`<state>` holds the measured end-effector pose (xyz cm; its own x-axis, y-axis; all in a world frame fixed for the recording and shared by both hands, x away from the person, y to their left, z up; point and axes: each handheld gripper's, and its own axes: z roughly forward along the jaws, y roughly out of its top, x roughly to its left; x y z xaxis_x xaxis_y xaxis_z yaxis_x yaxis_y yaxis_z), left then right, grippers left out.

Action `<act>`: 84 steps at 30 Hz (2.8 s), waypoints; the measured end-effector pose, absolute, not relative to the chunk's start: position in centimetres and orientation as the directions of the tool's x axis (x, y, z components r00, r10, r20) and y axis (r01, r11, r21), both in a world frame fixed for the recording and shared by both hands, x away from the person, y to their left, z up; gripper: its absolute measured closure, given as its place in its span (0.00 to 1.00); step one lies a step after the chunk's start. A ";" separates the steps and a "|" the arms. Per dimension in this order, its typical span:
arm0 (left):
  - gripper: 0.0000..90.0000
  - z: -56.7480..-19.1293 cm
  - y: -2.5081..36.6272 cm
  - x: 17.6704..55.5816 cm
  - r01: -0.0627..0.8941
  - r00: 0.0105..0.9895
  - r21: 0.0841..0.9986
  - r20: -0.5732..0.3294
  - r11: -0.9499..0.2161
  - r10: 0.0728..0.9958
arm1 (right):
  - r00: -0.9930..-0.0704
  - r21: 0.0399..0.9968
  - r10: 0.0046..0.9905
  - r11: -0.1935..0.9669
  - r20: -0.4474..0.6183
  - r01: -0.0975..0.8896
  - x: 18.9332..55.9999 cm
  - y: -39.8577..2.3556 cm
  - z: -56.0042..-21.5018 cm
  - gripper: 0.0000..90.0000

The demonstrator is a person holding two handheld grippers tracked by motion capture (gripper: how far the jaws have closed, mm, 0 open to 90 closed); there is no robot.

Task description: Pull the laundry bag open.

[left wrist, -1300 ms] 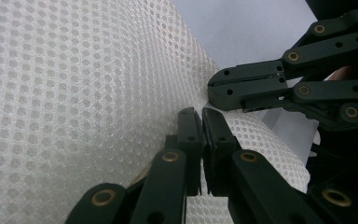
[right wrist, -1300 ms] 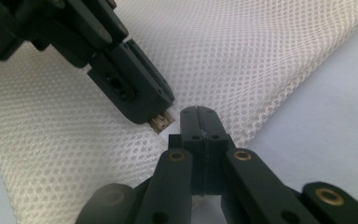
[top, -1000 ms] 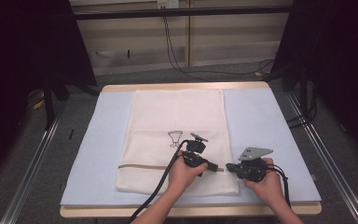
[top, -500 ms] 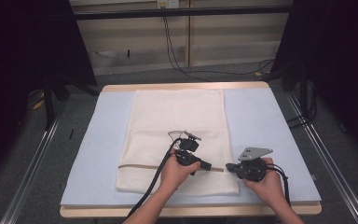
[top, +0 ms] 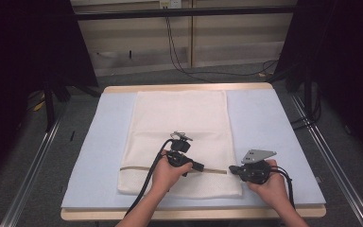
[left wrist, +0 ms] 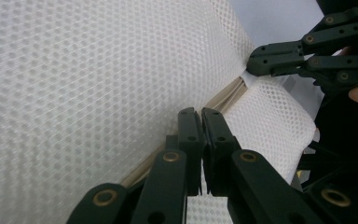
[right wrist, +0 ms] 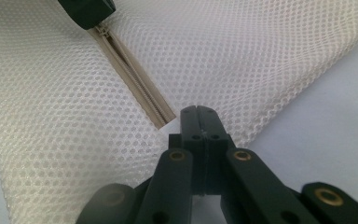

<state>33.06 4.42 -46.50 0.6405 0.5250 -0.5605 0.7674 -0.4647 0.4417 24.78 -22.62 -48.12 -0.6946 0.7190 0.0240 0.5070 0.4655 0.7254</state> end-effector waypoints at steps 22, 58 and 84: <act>0.97 -46.3 6.2 33.1 0.780 0.625 0.435 -0.571 -0.450 0.532 | -0.702 0.720 0.712 0.477 0.019 0.504 24.9 -22.6 -48.0 1.00; 0.97 -45.8 8.9 33.4 0.800 0.600 0.423 -0.575 -0.426 0.556 | -0.704 0.721 0.709 0.470 0.035 0.509 25.1 -22.8 -48.1 1.00; 0.97 -45.6 11.2 33.7 0.826 0.564 0.405 -0.599 -0.392 0.569 | -0.702 0.720 0.711 0.465 0.044 0.515 25.1 -22.8 -48.1 1.00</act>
<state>33.65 11.16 -45.59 0.5639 0.5686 -0.5988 0.8258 -0.3920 0.4055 25.07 -22.80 -48.07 -0.7023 0.7105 0.0440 0.5153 0.4648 0.7200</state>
